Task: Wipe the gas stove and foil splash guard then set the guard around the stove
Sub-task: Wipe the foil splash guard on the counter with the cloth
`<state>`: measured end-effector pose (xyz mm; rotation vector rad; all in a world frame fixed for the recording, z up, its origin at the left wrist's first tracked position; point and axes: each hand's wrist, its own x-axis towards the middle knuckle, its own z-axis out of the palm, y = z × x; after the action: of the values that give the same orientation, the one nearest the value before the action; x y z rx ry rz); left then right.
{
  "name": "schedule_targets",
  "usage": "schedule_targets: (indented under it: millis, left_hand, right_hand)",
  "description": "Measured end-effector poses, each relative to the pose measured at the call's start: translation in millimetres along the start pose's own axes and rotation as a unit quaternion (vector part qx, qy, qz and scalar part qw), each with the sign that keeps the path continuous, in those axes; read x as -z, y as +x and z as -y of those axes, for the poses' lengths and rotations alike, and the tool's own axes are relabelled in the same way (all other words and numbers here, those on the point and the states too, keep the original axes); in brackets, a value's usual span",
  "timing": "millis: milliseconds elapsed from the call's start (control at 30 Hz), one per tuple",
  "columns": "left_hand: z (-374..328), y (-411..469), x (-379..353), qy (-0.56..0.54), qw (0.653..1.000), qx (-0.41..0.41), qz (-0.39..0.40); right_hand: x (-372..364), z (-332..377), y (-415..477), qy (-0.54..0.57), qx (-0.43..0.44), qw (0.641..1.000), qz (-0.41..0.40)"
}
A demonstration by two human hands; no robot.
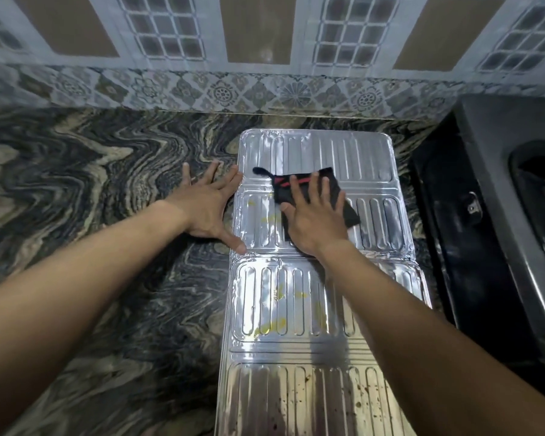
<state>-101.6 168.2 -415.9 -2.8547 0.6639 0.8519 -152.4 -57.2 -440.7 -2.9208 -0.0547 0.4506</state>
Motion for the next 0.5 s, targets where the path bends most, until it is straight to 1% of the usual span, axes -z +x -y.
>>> schedule_targets:
  millis: [100, 233, 367, 500]
  left_hand:
    - [0, -1, -1, -0.008, 1.0, 0.003, 0.0]
    - [0, 0, -1, -0.019, 1.0, 0.0, -0.001]
    - [-1, -1, 0, -0.016, 1.0, 0.003, 0.001]
    - [-3, -4, 3, -0.017, 1.0, 0.001, 0.011]
  right_hand:
    - [-5, 23, -2, -0.017, 0.088, 0.996, 0.005]
    - [-4, 26, -13, -0.039, 0.193, 0.98, 0.032]
    - [5, 29, -6, -0.065, 0.267, 0.958, 0.079]
    - [17, 19, -5, -0.081, 0.313, 0.941, 0.1]
